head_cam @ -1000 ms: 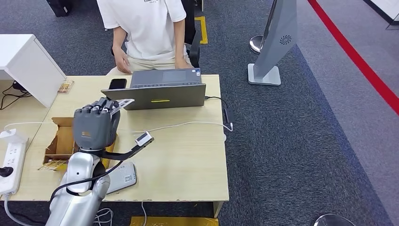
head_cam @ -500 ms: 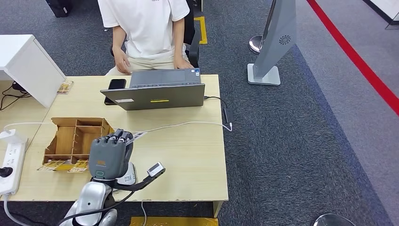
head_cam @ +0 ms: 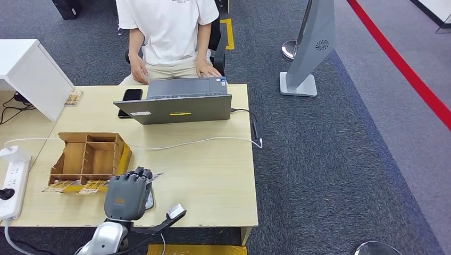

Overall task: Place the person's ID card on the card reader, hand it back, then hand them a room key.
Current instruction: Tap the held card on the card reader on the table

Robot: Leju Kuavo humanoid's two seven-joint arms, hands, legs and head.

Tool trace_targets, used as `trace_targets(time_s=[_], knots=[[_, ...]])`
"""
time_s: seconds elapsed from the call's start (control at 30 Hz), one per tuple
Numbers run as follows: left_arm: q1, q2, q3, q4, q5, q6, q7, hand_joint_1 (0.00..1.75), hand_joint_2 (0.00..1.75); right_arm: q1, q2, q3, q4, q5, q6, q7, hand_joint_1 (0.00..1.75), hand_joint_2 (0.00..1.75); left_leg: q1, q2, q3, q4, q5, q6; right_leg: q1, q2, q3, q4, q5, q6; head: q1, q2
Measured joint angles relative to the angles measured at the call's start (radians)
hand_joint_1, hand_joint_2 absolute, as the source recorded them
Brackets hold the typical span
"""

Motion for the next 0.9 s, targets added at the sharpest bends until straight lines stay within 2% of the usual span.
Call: trace_targets(time_s=[0.47, 0.77, 0.9], knots=[[0.041, 0.012, -0.004, -0.003, 0.000, -0.024, 0.002, 1.75, 1.75, 0.000, 0.003, -0.015, 0.000, 0.000, 0.000, -0.008, 0.00, 1.75, 0.000, 0.000, 0.000, 0.000, 0.000, 0.000, 0.000, 0.000, 0.000, 0.000, 0.000, 0.000, 0.000, 0.000], [0.134, 0.038, -0.002, -0.048, 0.000, -0.028, 0.034, 1.75, 1.75, 0.003, 0.003, -0.036, 0.000, -0.002, -0.003, -0.005, 0.00, 1.75, 0.000, 0.000, 0.000, -0.001, 0.000, 0.000, 0.000, 0.000, 0.000, 0.000, 0.000, 0.000, 0.000, 0.000], [0.165, 0.042, 0.012, -0.066, 0.000, -0.030, 0.016, 1.75, 1.75, 0.004, 0.004, -0.037, 0.000, -0.001, -0.003, -0.006, 0.00, 1.75, 0.000, 0.000, -0.001, -0.001, 0.000, 0.000, 0.000, 0.000, 0.000, 0.000, -0.001, 0.001, 0.000, 0.000]])
